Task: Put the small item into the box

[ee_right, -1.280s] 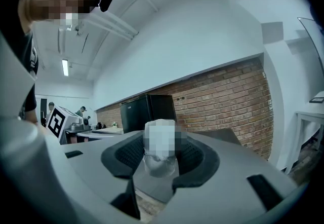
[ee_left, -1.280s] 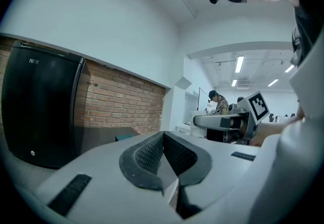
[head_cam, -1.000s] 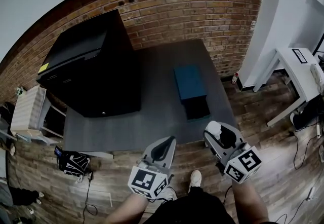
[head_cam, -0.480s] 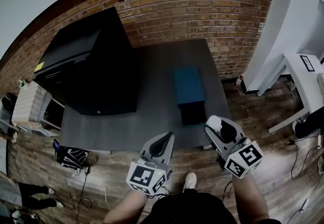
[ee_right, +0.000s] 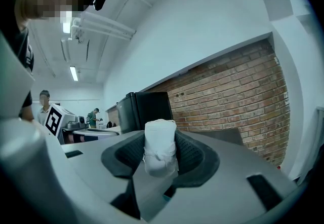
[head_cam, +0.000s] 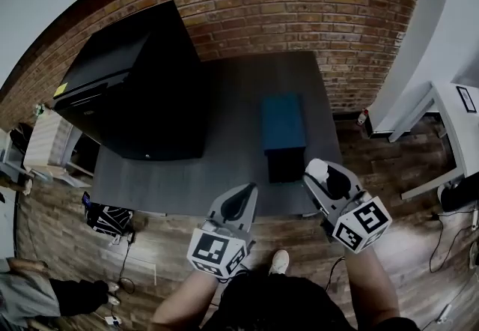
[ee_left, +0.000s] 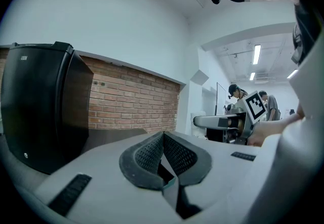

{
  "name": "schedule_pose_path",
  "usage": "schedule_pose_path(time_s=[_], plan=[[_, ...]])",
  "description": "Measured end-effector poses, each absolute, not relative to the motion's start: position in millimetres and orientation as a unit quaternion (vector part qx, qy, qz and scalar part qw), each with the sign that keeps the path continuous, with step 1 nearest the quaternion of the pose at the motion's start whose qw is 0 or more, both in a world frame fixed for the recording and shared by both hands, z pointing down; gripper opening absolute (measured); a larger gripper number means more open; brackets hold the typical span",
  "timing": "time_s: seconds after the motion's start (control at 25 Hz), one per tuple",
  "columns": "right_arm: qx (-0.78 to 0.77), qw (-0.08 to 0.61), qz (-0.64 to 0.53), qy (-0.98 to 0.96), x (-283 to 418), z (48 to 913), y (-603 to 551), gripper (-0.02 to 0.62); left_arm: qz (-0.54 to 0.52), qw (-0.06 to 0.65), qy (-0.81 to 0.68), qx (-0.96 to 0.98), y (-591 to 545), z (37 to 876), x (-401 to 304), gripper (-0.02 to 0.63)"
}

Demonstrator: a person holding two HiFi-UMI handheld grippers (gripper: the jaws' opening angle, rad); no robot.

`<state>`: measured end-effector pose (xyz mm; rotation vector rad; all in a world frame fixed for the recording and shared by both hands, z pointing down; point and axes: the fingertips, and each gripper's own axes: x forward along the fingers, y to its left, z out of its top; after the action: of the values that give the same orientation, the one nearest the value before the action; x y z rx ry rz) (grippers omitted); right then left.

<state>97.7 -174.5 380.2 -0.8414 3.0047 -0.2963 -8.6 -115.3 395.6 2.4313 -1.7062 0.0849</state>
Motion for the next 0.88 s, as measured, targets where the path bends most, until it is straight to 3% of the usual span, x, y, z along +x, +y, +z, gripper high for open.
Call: schedule_pose_path(time_s=[0.88], plan=[[-0.283,-0.075,-0.108,0.950,58,437,-221,0.188,0.075,0.077,-0.525,0.844,-159,428,-22,0.034]])
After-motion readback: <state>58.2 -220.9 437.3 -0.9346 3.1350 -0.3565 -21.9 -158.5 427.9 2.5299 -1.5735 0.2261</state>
